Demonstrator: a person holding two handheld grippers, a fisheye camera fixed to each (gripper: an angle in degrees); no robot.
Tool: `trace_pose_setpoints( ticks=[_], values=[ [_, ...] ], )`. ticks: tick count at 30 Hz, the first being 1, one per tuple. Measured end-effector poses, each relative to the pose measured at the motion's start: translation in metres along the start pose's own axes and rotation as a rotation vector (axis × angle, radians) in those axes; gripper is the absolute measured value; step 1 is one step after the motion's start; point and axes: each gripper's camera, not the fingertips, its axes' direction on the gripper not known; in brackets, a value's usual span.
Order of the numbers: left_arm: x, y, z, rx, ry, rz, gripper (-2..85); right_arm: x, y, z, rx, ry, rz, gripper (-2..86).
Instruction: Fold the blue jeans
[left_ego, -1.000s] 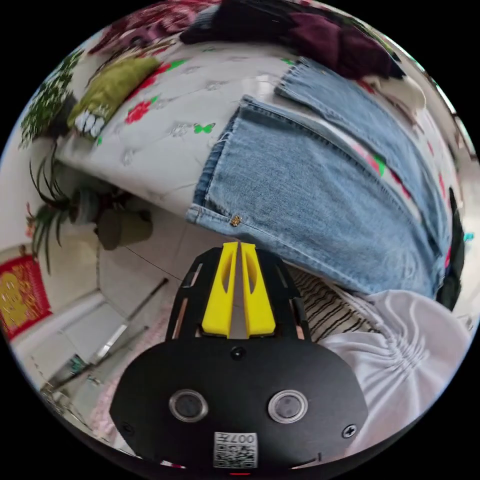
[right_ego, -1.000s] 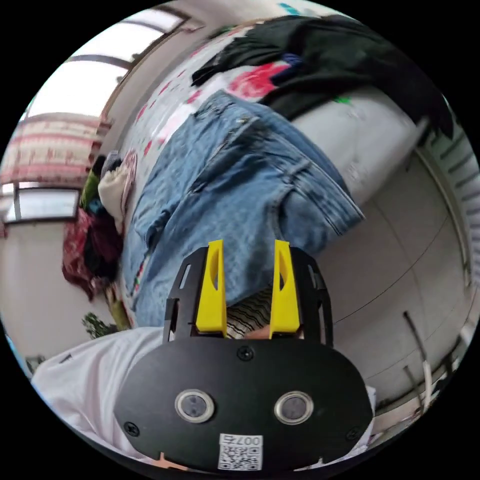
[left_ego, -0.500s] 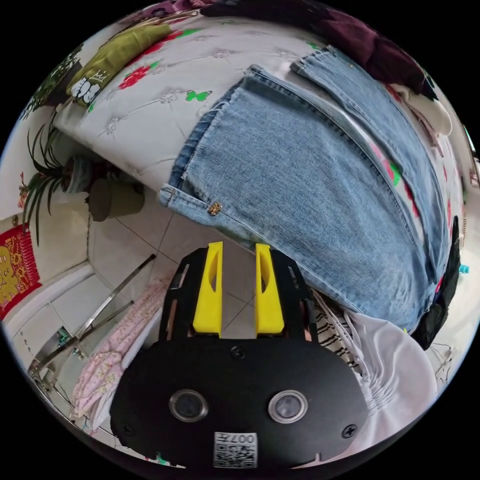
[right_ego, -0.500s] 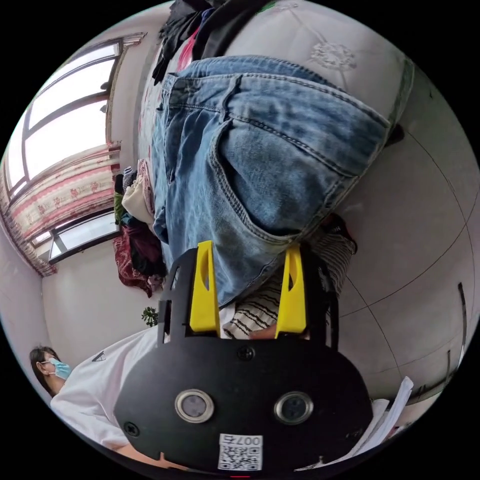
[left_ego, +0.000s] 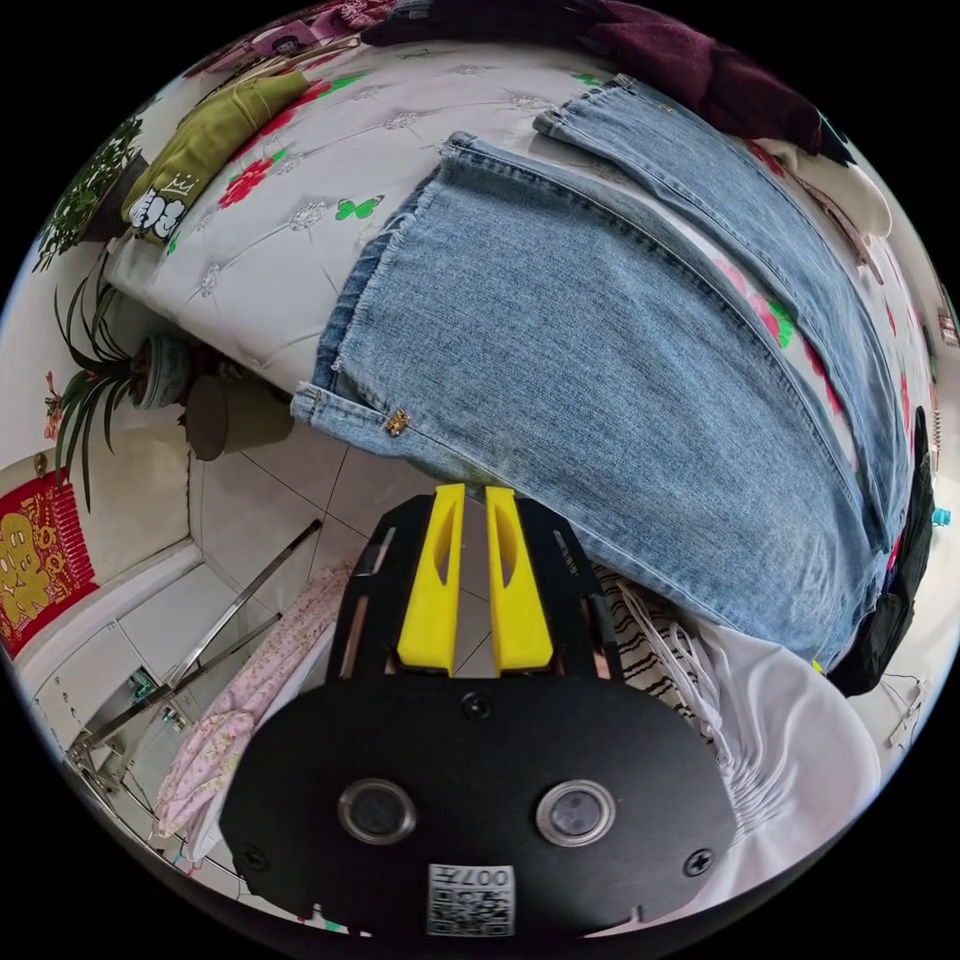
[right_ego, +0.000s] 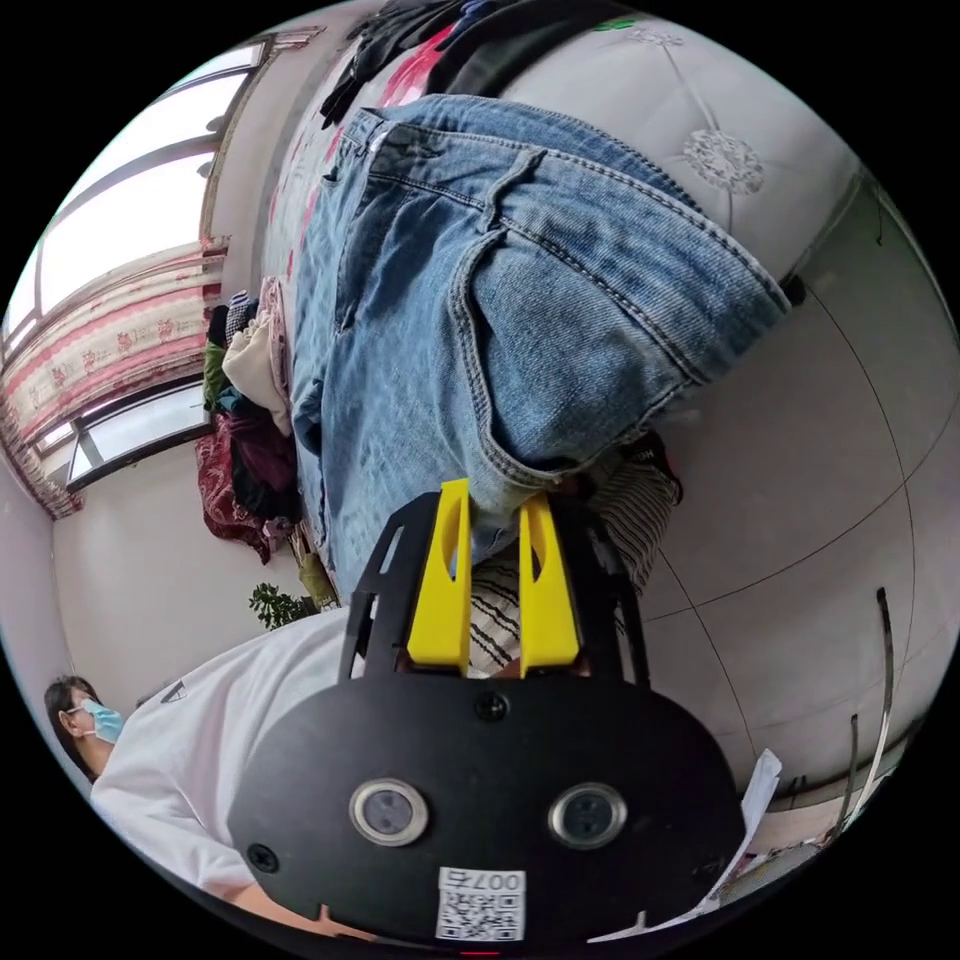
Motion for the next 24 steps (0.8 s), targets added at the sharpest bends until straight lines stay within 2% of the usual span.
trace_pose_setpoints(
  ticks=[3,24],
  values=[
    [0.004,-0.001,0.0,0.0,-0.01,0.007,3.4,0.001,0.003,-0.012,0.02,-0.091,-0.012,0.8],
    [0.008,-0.005,0.0,-0.014,-0.042,0.014,-0.5,-0.048,-0.006,-0.052,0.052,-0.146,-0.133,-0.4]
  ],
)
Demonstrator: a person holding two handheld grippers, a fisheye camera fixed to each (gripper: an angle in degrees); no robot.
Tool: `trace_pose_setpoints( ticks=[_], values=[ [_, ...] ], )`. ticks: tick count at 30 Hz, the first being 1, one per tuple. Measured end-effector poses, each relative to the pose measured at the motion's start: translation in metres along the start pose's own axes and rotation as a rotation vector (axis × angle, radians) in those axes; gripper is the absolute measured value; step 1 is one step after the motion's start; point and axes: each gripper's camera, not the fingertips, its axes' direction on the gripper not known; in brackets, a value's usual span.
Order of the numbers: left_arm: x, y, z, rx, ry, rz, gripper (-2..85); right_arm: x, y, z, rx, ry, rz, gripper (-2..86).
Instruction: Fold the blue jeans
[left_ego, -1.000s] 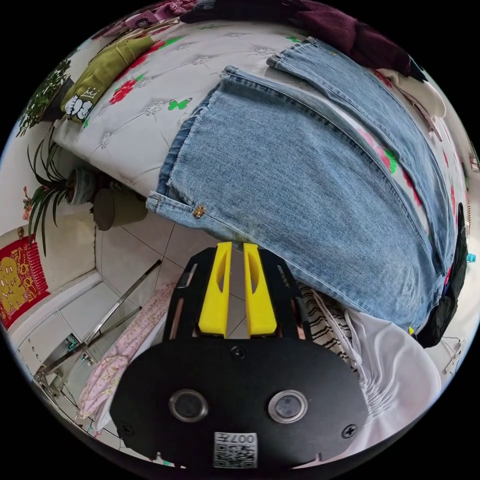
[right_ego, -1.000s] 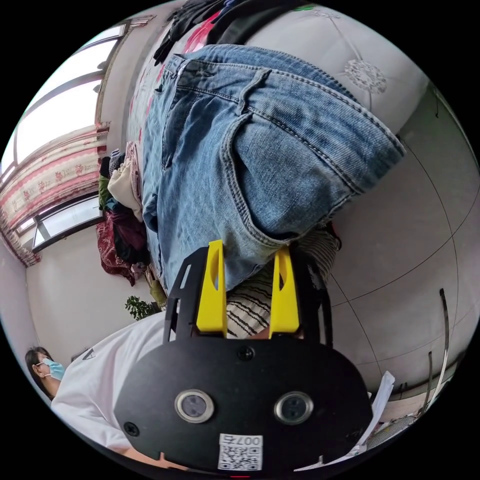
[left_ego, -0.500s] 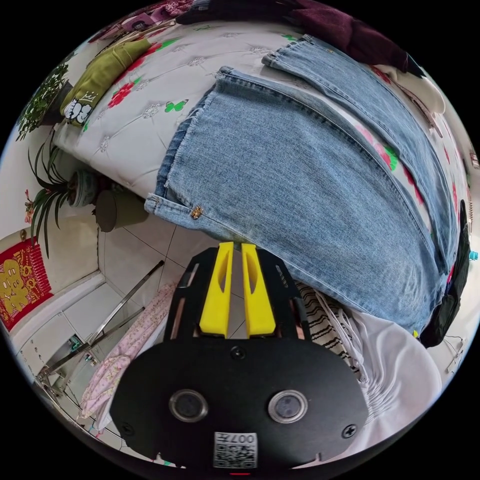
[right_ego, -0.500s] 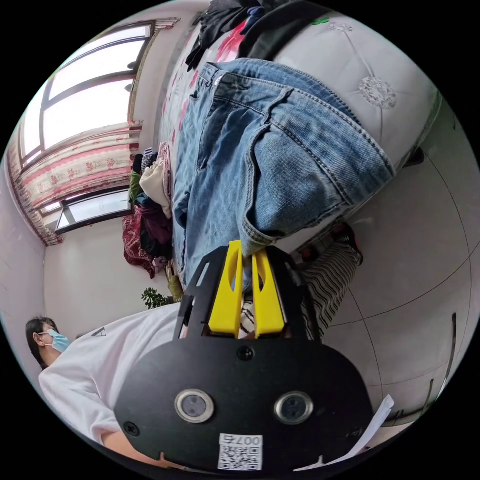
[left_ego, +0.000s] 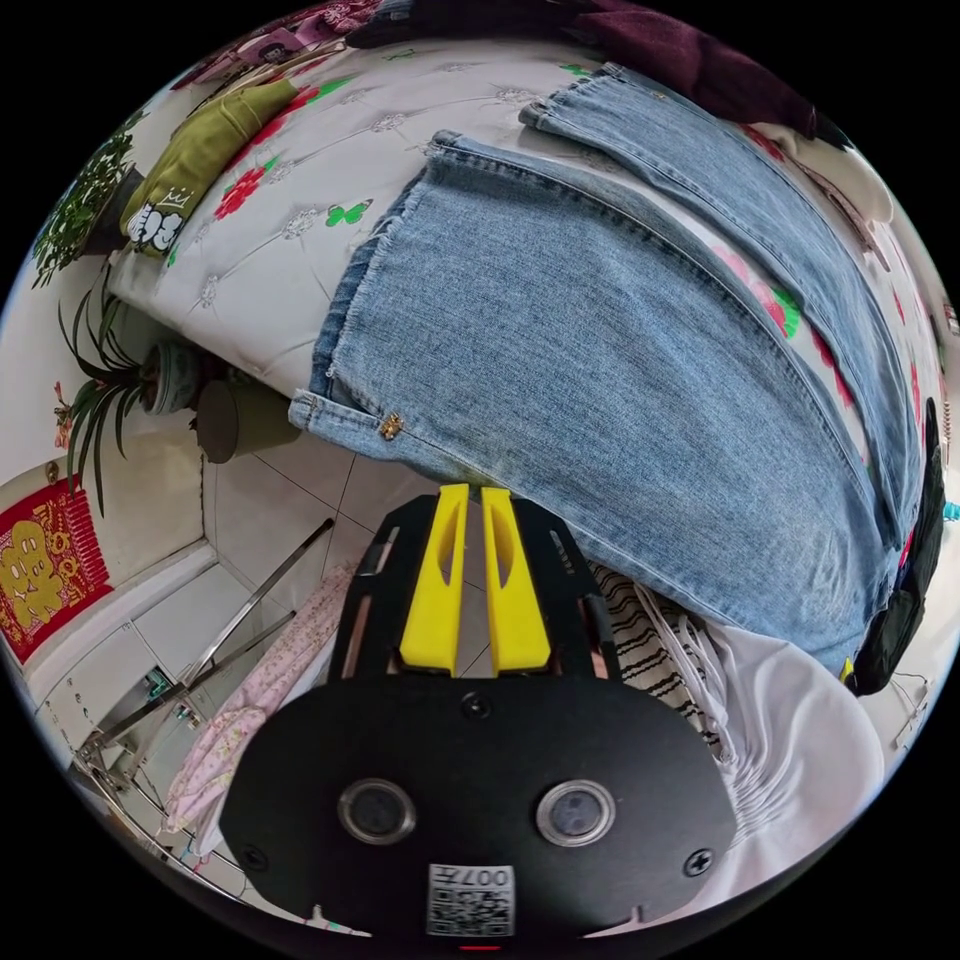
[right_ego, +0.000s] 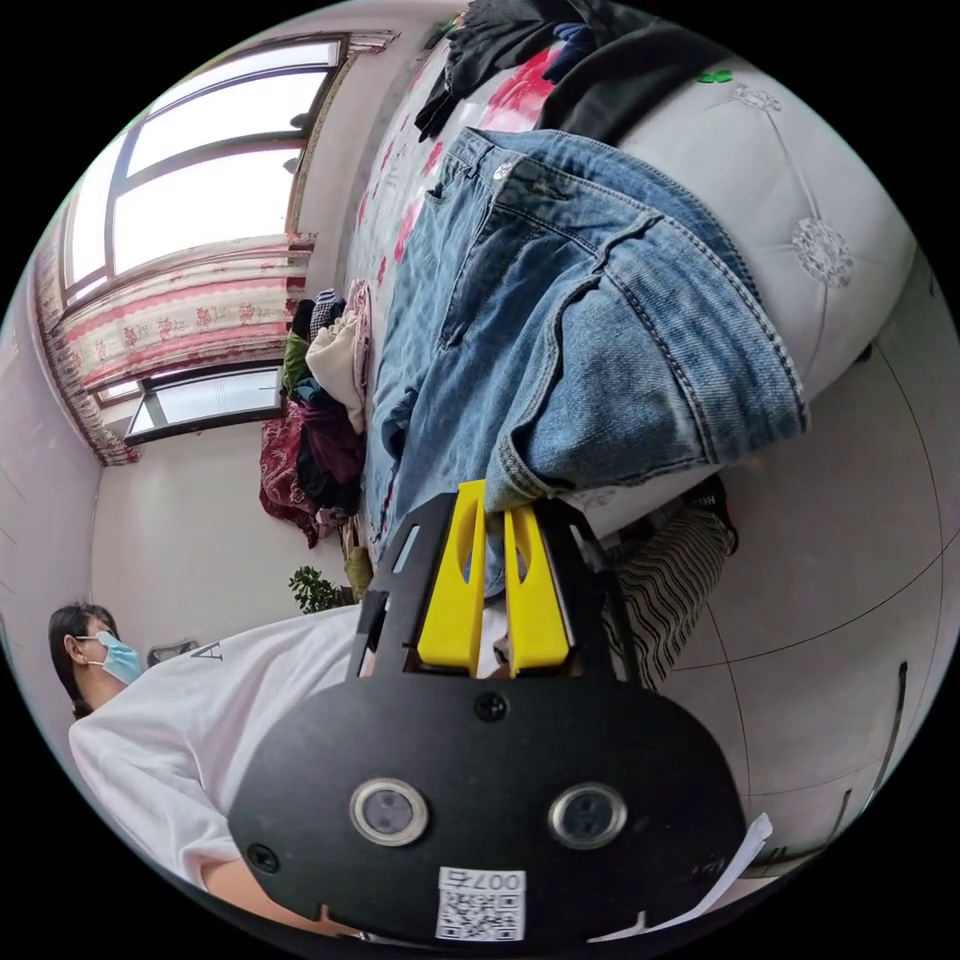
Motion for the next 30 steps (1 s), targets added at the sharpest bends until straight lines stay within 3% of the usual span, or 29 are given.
trace_pose_setpoints(
  ticks=[18,30],
  values=[
    [-0.04,0.009,-0.007,0.022,0.08,-0.015,-1.0,-0.055,-0.039,-0.01,0.058,-0.074,-0.113,-0.3],
    [-0.11,0.043,-0.116,0.342,0.412,0.019,-1.0,-0.126,-0.081,-0.027,0.136,-0.122,-0.278,-0.4]
  ],
)
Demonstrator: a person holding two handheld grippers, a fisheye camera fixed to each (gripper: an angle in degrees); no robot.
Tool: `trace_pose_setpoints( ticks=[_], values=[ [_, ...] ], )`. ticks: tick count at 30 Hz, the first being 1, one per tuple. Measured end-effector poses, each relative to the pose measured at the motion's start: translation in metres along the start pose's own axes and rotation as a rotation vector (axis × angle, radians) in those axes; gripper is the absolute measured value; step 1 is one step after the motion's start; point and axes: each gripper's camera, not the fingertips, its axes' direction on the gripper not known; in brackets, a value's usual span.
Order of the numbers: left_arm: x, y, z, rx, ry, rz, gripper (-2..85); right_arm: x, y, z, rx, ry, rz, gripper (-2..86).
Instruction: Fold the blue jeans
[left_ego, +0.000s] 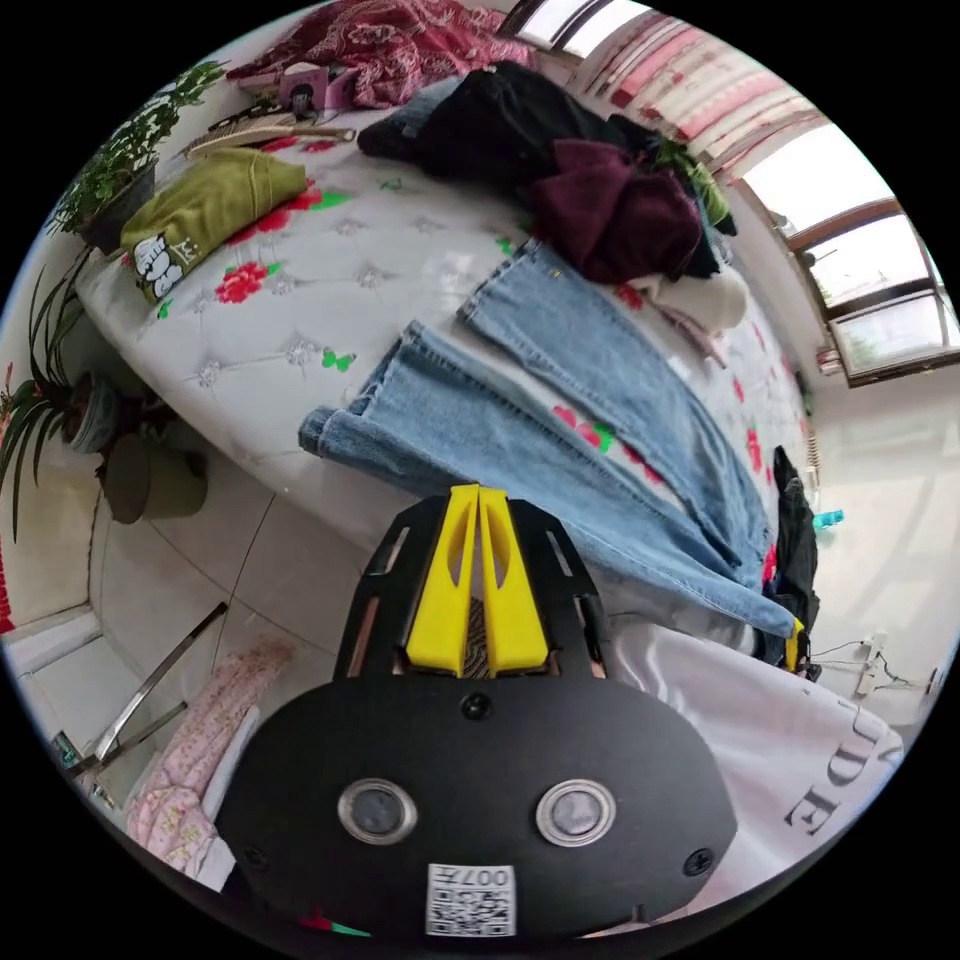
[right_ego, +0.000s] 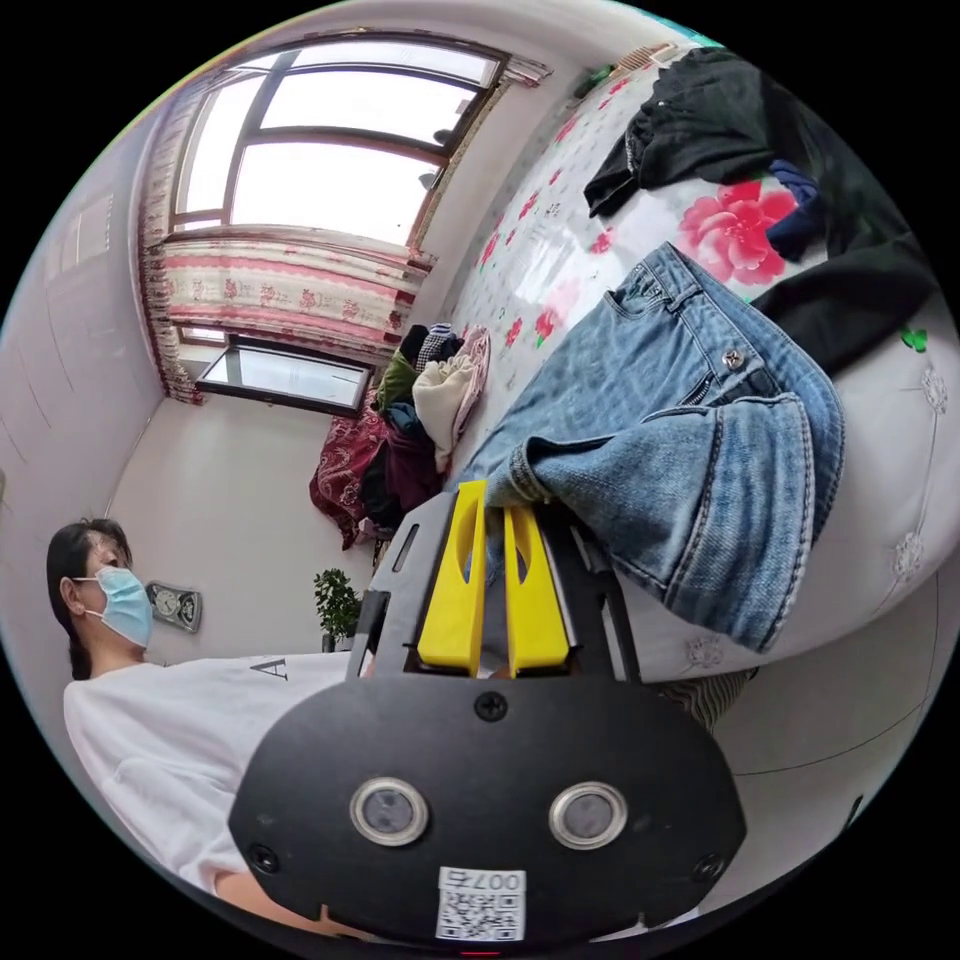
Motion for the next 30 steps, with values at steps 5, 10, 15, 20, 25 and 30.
trace_pose_setpoints(
  ticks=[5,10,15,20,25,30],
  values=[
    [-0.02,0.008,-0.065,0.159,0.004,-0.034,-0.9,0.009,0.008,-0.009,0.0,0.027,0.054,-0.4],
    [-0.012,-0.03,-0.038,0.077,-0.054,0.04,-0.7,-0.017,-0.036,0.015,-0.072,0.105,-0.042,-0.4],
    [-0.038,-0.008,0.04,-0.074,-0.079,-0.149,3.2,-0.01,-0.055,0.048,-0.12,0.196,-0.064,-0.4],
    [-0.083,0.022,0.069,-0.175,-0.067,-0.34,11.7,0.025,-0.062,0.061,-0.095,0.171,0.035,-0.4],
    [-0.116,0.035,0.1,-0.239,-0.012,-0.476,11.8,0.039,-0.088,0.088,-0.139,0.214,0.045,-0.4],
    [-0.122,0.03,0.103,-0.246,0.081,-0.437,6.0,0.044,-0.098,0.1,-0.151,0.235,0.022,-0.4]
  ],
)
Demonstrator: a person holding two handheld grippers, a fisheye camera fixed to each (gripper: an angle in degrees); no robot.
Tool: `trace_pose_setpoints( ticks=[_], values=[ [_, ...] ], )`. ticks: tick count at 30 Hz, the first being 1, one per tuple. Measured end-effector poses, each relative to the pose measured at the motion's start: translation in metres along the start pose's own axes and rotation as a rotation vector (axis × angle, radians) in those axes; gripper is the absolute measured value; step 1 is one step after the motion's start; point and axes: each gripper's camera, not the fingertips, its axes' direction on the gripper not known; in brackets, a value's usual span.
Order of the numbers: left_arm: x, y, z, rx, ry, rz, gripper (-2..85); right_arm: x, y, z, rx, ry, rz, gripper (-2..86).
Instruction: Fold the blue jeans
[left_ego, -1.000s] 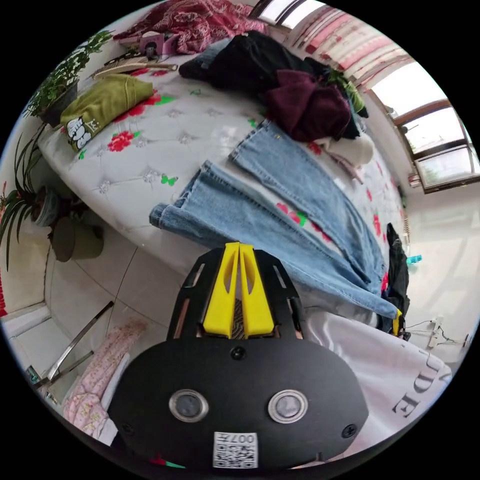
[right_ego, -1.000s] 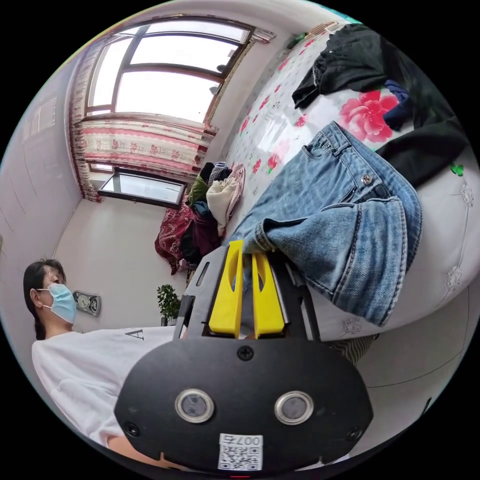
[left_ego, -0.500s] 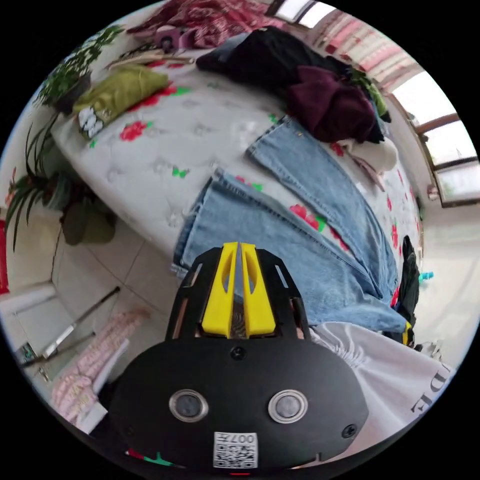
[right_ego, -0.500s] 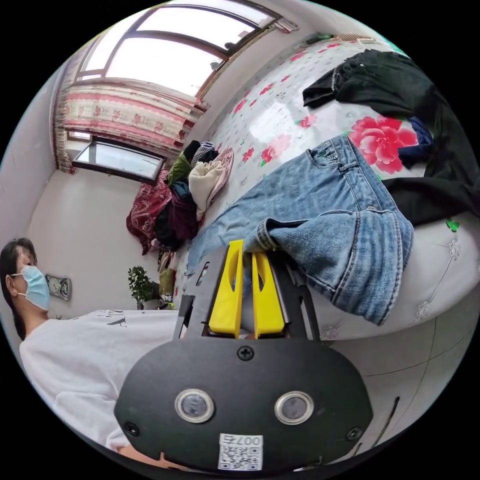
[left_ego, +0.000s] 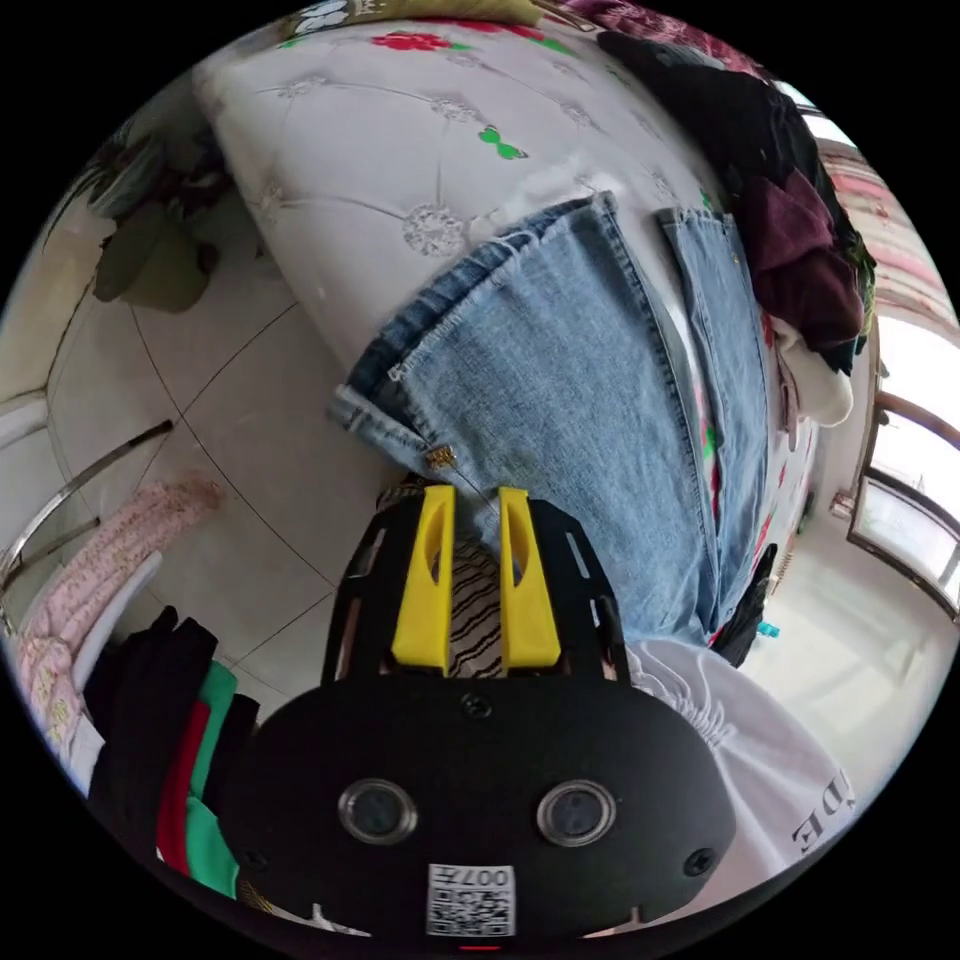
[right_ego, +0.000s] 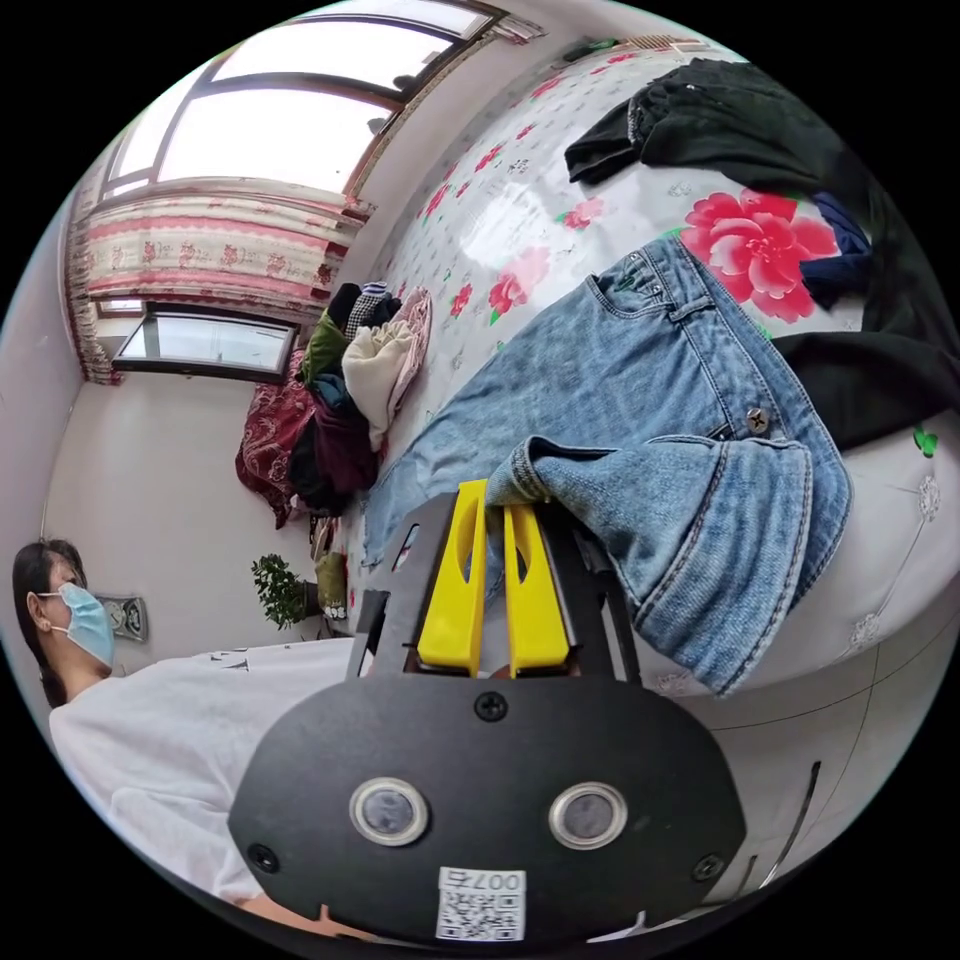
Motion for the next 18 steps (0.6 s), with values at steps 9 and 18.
trace_pose_setpoints(
  ticks=[9,18],
  values=[
    [0.035,0.025,-0.024,0.131,-0.141,0.202,-0.8,0.033,0.01,-0.001,0.024,-0.038,-0.003,-0.4],
    [0.008,0.052,-0.067,0.209,0.111,0.142,-0.9,0.067,0.022,-0.022,0.104,-0.11,0.027,-0.3]
  ],
)
